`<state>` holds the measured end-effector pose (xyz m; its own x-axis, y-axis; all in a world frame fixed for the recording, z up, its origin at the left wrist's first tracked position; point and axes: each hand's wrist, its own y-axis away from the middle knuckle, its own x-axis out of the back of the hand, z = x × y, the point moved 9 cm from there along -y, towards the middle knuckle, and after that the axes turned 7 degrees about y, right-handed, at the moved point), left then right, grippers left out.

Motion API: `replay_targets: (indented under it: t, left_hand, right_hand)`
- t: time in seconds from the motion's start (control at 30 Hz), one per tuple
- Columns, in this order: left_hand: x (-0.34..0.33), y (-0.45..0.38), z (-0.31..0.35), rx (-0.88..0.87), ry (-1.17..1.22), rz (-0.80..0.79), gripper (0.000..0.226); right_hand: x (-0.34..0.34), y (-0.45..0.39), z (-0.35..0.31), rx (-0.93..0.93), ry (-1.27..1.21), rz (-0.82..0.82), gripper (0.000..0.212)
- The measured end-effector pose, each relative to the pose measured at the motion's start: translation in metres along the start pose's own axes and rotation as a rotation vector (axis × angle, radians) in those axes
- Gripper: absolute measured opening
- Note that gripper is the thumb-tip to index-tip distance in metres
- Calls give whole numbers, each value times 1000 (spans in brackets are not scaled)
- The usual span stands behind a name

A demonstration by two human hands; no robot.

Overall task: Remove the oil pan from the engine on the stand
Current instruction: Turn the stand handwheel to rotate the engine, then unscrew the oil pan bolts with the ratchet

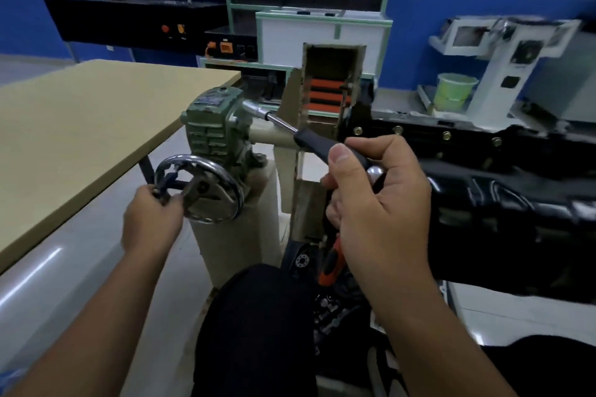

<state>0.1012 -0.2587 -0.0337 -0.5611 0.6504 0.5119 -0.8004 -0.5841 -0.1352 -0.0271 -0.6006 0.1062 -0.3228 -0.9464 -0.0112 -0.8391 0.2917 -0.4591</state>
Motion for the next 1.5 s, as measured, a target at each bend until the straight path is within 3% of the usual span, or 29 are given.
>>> replay_targets:
  t: [0.1,0.23,0.3,0.37,0.47,0.67,0.8,1.07,1.17,1.37,1.5]
  left_hand:
    - [1,41,33,-167,-74,65,60]
    - [1,118,117,-585,72,58,48]
    - [-4,146,160,-736,289,-65,35]
    - [-21,156,195,-694,538,-282,27]
    - [-53,160,234,-671,649,-398,15]
    - [-75,149,225,-713,633,-245,9]
    - [-85,146,205,-729,652,-313,16]
    - [-81,162,215,-799,659,-398,44]
    - [-82,165,219,-799,601,-422,42]
    - [-86,166,214,-727,552,-503,49]
    - [-87,168,214,-723,505,-547,56]
  right_hand:
    - [38,2,-27,75,48,93,6]
    - [95,9,-55,138,194,239,12]
    - [116,16,-61,130,277,304,19]
    - [130,24,-65,118,353,355,22]
    - [137,30,-69,102,487,382,22]
    - [111,27,-63,162,618,323,10]
    - [96,26,-55,210,675,298,19]
    - [83,40,-72,412,811,354,10]
    - [80,39,-74,434,853,321,9]
    - [60,31,-84,585,984,158,12]
    - [46,24,-86,587,1191,-14,19]
